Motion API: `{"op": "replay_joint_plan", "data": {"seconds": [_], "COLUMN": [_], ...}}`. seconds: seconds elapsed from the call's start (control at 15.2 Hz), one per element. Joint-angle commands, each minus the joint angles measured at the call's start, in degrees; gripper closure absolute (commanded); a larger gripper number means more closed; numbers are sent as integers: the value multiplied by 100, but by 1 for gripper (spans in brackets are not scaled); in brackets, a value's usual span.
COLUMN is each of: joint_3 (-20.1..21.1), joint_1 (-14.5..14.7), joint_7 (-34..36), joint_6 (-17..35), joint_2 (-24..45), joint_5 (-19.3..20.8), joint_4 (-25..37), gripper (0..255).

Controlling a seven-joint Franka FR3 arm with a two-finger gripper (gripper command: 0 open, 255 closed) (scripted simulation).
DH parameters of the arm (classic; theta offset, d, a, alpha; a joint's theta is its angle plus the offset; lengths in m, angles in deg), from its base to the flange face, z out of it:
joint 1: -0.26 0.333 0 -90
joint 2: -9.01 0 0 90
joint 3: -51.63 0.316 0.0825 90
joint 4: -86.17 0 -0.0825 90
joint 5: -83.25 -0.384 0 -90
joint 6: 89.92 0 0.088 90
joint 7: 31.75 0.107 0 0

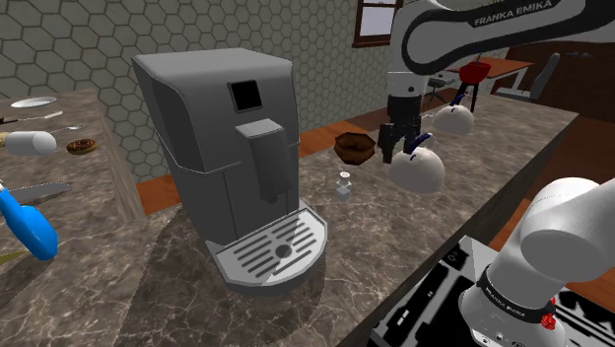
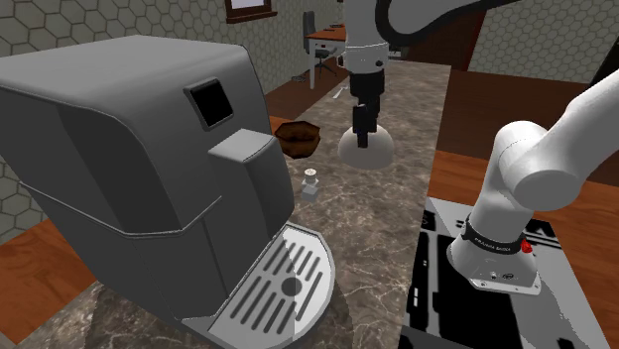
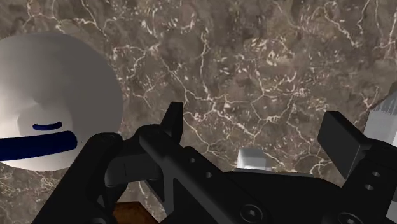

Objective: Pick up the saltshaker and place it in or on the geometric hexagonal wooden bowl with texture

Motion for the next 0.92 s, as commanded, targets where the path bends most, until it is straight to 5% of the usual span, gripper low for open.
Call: {"op": "replay_joint_plan", "data": {"seconds": [0.0,0.86], "joint_3": [14,54], "joint_1": [32,183], "joint_7": [25,-32], "joint_6": [430,2237], "joint_2": [448,3009], "joint_5": [-85,-598], "joint_4": [81,1152], "gripper": [0,0]}}
